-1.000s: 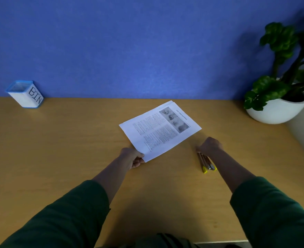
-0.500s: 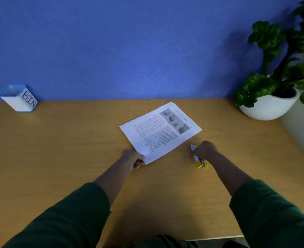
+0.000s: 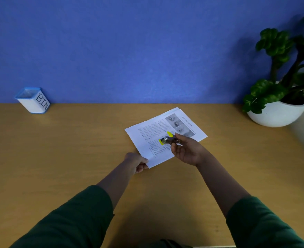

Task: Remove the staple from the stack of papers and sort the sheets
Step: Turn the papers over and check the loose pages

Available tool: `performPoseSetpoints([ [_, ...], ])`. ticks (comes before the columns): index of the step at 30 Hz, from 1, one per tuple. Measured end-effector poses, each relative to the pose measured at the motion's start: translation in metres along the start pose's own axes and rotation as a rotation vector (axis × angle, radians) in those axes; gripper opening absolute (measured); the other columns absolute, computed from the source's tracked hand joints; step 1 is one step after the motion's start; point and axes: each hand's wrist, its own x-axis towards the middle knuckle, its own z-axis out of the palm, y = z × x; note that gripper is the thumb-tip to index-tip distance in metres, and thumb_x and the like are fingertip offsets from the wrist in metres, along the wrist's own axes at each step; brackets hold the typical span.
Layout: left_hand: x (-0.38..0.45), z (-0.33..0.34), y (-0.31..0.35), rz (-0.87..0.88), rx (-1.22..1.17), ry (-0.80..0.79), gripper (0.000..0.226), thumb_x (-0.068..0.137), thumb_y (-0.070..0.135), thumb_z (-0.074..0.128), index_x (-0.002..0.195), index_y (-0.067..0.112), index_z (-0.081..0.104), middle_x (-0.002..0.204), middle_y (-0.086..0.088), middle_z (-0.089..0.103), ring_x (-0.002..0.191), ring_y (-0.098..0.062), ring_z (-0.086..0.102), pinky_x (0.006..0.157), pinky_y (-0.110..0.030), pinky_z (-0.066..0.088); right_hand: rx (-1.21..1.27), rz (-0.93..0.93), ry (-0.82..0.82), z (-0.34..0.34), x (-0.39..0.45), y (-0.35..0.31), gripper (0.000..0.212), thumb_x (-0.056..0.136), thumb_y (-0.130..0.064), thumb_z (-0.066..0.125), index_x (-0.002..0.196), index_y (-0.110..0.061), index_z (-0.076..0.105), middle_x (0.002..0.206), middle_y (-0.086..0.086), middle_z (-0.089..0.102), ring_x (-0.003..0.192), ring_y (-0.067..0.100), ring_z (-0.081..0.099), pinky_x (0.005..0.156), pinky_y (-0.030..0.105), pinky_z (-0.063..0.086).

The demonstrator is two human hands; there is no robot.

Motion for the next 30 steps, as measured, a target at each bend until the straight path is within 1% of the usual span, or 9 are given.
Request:
performPoseSetpoints([
  [5,-0.001,-0.004,0.001,0.023,0.010,0.011,0.016,0.079,-0.008,0.067,0.090,-0.004,0.057,0.070,-0.015,0.062,0.054,-0.020,0.063,0.038,-0.021,0.040,0.097,0.040,-0.061,0.007,0.004,0.010,0.019,0.090,-0.022,0.059,0.086,-0.004,0.064,0.065,0.010,0.068,0.048,0.012,0.061,0.051,0.018,0.055],
  [10,-0.002,-0.008,-0.001,0.039,0.031,0.006,0.021,0.078,-0.011,0.066,0.097,-0.007,0.057,0.070,-0.018,0.062,0.053,-0.022,0.064,0.037,-0.019,0.041,0.193,0.050,-0.117,0.006,0.004,0.019,0.029,0.087,-0.026,0.061,0.088,0.003,0.063,0.067,0.009,0.069,0.051,0.012,0.065,0.055,0.019,0.058],
  [14,-0.004,-0.010,0.001,0.051,0.031,0.000,0.022,0.079,-0.011,0.066,0.100,-0.010,0.058,0.070,-0.018,0.062,0.047,-0.020,0.063,0.041,-0.021,0.042,0.177,-0.014,-0.217,0.009,0.005,0.025,0.027,0.084,-0.024,0.061,0.095,0.000,0.065,0.074,0.009,0.071,0.059,0.012,0.068,0.061,0.020,0.058],
  [17,-0.004,-0.011,0.004,0.053,0.031,-0.004,0.026,0.080,-0.010,0.065,0.106,-0.011,0.059,0.074,-0.019,0.063,0.057,-0.023,0.063,0.043,-0.021,0.043,0.130,-0.055,-0.291,0.014,0.008,0.027,0.026,0.091,-0.022,0.052,0.098,0.001,0.062,0.079,0.009,0.072,0.067,0.014,0.070,0.065,0.022,0.059],
  [21,-0.002,-0.014,0.006,0.048,0.028,0.016,0.027,0.080,-0.010,0.066,0.106,-0.012,0.060,0.071,-0.018,0.062,0.056,-0.023,0.061,0.044,-0.022,0.044,-0.033,-0.131,-0.349,0.019,0.007,0.026,0.022,0.095,-0.014,0.043,0.102,-0.002,0.061,0.083,0.012,0.070,0.076,0.021,0.069,0.078,0.032,0.058],
  [23,-0.001,-0.015,0.007,0.055,0.035,0.037,0.028,0.078,-0.011,0.067,0.106,-0.013,0.060,0.072,-0.018,0.061,0.055,-0.023,0.059,0.044,-0.023,0.046,-0.140,-0.157,-0.311,0.018,0.006,0.028,0.022,0.095,-0.010,0.039,0.100,-0.007,0.061,0.083,0.010,0.069,0.076,0.022,0.066,0.079,0.036,0.056],
  [25,0.000,-0.015,0.008,0.061,0.042,0.059,0.029,0.077,-0.011,0.069,0.105,-0.014,0.060,0.075,-0.020,0.060,0.055,-0.024,0.058,0.046,-0.025,0.047,-0.271,-0.201,-0.224,0.018,0.007,0.032,0.022,0.095,-0.011,0.038,0.098,-0.013,0.059,0.081,0.007,0.064,0.073,0.020,0.060,0.074,0.034,0.053],
  [28,-0.001,-0.015,0.009,0.078,0.063,0.071,0.026,0.076,-0.011,0.070,0.100,-0.015,0.061,0.075,-0.021,0.059,0.051,-0.024,0.055,0.044,-0.026,0.045,-0.476,-0.295,-0.038,0.019,0.008,0.043,0.012,0.093,-0.029,0.051,0.088,-0.019,0.054,0.069,-0.001,0.055,0.059,0.011,0.051,0.060,0.026,0.049],
  [30,-0.001,-0.016,0.009,0.083,0.064,0.078,0.020,0.074,-0.011,0.071,0.093,-0.012,0.062,0.076,-0.021,0.060,0.052,-0.024,0.057,0.042,-0.026,0.047,-0.584,-0.388,0.078,0.018,0.010,0.053,0.022,0.088,-0.035,0.060,0.080,-0.018,0.050,0.058,-0.002,0.045,0.048,0.008,0.043,0.047,0.021,0.042],
])
